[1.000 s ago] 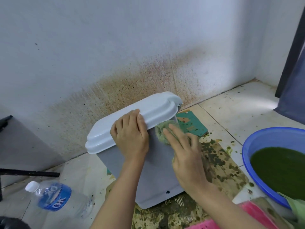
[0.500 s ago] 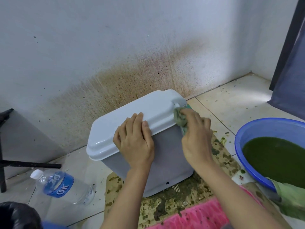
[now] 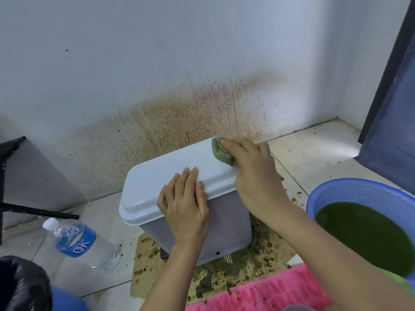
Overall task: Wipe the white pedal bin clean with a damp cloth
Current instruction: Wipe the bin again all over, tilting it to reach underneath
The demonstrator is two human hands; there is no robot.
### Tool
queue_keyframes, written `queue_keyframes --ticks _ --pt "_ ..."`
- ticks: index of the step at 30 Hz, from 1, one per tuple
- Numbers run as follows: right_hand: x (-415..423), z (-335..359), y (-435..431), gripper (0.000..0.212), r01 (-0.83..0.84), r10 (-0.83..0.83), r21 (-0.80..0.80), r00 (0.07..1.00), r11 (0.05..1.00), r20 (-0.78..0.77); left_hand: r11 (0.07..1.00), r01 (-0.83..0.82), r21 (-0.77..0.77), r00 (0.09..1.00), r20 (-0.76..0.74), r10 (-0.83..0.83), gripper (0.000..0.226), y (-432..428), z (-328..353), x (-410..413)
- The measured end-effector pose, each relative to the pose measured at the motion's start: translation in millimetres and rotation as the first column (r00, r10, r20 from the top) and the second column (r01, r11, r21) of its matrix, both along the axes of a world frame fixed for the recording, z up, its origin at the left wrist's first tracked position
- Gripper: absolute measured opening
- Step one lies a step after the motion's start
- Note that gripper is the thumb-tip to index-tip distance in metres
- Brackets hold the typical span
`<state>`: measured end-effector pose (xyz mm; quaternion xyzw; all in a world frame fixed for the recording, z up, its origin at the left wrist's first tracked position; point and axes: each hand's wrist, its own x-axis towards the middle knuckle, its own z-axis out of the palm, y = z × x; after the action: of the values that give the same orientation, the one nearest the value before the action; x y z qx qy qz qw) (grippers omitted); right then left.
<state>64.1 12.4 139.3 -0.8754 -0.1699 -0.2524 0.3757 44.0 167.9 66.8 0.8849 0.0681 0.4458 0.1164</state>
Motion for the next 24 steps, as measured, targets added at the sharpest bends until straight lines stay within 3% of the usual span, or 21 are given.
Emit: queue_keyframes --ticks 2,3,5,11,13,16,17,19,20,22,23,24 --pt "10 9 29 0.056 -0.106 0.112 -0.28 0.994 0.954 0.004 0.999 0.03 -0.023 0.999 -0.033 -0.031 0.041 -1 2 -3" --pt "18 6 41 0.054 -0.152 0.131 -0.431 0.988 0.89 -0.077 0.999 0.046 -0.026 0.998 -0.036 -0.047 0.041 0 4 -5" --pt "38 2 51 0.049 -0.172 0.066 -0.52 0.974 0.836 -0.215 0.998 0.064 -0.023 0.997 -0.033 -0.065 0.041 3 7 -8" --pt "89 5 29 0.047 -0.049 -0.048 -0.232 0.918 0.971 -0.393 0.988 0.12 -0.102 0.991 -0.051 -0.125 0.037 8 23 -11" --pt "100 5 15 0.049 -0.042 0.012 -0.05 0.873 0.998 -0.487 0.976 0.139 -0.17 0.989 -0.031 -0.146 0.032 17 30 -14" --pt "108 1 4 0.052 -0.033 0.133 0.191 0.833 0.981 -0.537 0.908 -0.124 -0.401 0.991 -0.089 0.096 0.042 43 34 -16" --pt "108 -2 3 0.053 -0.013 0.144 0.24 0.831 0.971 -0.537 0.826 -0.254 -0.503 0.967 -0.158 0.201 0.058 53 34 -17" --pt "109 -7 0 0.053 0.062 0.183 0.388 0.806 0.92 -0.563 0.538 -0.38 -0.752 0.919 -0.24 0.314 0.091 65 31 -21" --pt "110 -10 -4 0.052 0.101 0.229 0.48 0.782 0.871 -0.579 0.355 -0.329 -0.875 0.925 -0.223 0.308 0.1 68 29 -22" --pt "113 -16 -12 0.049 0.153 0.377 0.659 0.715 0.736 -0.588 0.013 -0.063 -0.998 0.97 -0.058 0.236 0.097 67 25 -21" --pt "113 -20 -15 0.048 0.177 0.458 0.729 0.675 0.662 -0.579 -0.09 0.03 -0.995 0.976 0.01 0.219 0.088 64 24 -19" --pt "112 -23 -18 0.048 0.206 0.528 0.778 0.629 0.594 -0.57 -0.125 0.069 -0.99 0.972 0.039 0.231 0.081 62 24 -18"
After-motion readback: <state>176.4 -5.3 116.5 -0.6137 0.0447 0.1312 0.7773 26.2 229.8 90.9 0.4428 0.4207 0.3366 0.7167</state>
